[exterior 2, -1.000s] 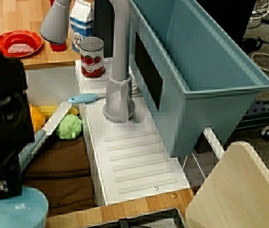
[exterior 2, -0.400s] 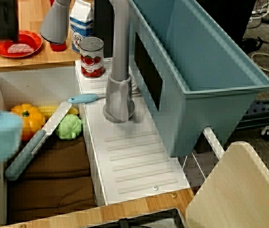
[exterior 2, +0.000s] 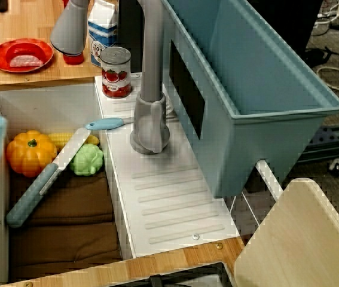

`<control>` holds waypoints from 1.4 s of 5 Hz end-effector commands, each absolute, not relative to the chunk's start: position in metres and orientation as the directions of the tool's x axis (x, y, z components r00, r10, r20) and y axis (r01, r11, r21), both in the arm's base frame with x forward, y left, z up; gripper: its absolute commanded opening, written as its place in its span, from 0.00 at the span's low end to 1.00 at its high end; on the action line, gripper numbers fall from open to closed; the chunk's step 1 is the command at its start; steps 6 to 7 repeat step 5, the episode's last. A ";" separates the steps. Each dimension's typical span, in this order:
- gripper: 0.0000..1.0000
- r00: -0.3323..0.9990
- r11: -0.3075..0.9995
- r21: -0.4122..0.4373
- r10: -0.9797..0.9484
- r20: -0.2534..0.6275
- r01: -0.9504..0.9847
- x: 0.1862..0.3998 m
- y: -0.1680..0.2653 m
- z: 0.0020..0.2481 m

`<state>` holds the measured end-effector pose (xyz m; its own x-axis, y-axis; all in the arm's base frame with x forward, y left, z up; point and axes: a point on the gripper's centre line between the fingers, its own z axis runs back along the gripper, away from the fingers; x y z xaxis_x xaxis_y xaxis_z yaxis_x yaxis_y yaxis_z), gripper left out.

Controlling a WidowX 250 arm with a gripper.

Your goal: Lift bowl

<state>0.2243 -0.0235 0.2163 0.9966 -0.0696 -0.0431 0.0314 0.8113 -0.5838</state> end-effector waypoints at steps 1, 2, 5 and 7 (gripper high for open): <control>0.00 0.995 0.802 -0.590 -0.097 0.015 0.087 0.225 -0.024 0.257; 0.00 0.994 0.798 -0.595 -0.109 0.014 0.096 0.226 -0.026 0.264; 0.00 0.993 0.792 -0.603 -0.116 0.011 0.099 0.229 -0.026 0.269; 0.00 0.993 0.792 -0.603 -0.116 0.011 0.099 0.229 -0.026 0.269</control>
